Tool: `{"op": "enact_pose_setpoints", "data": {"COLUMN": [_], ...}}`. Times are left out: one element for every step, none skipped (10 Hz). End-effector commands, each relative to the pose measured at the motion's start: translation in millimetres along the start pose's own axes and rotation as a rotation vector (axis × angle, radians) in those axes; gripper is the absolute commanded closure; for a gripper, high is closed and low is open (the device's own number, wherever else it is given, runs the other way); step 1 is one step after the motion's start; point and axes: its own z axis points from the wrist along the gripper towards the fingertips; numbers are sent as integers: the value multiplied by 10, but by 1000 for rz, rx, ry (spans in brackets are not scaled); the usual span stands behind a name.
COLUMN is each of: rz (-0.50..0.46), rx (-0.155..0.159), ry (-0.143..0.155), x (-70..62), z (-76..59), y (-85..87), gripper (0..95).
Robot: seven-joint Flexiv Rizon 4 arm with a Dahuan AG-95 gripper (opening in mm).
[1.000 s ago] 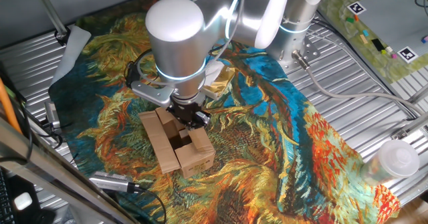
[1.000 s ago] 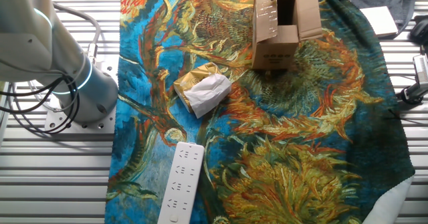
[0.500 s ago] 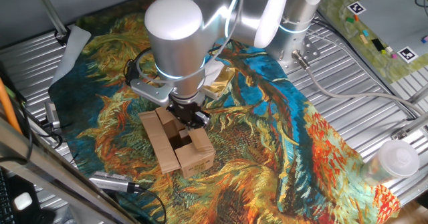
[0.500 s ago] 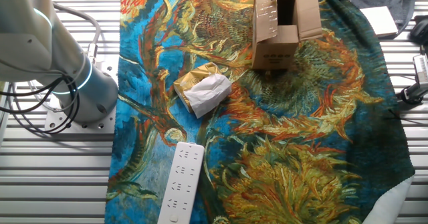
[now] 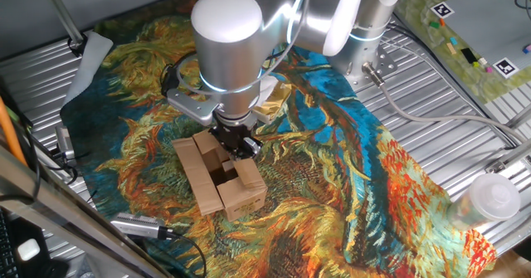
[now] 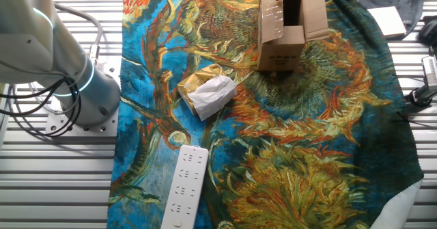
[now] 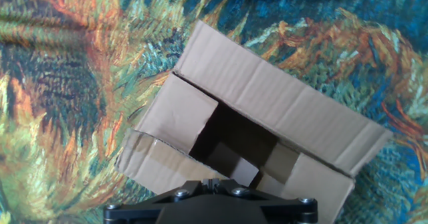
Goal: Cover the box
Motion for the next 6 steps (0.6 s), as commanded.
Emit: {"op": "enact_pose_setpoints", "data": {"rz": [6, 13, 19, 25, 26, 25], "rx": [3, -6, -7, -5, -4, -4], "ry": [1, -4, -5, -5, -6, -6], "x": [5, 5, 5, 5, 5, 5], "z": [-4, -4, -4, -4, -4, -4], "y": [-2, -2, -2, -2, -2, -2], "gripper": [950, 950, 950, 950, 950, 950]}}
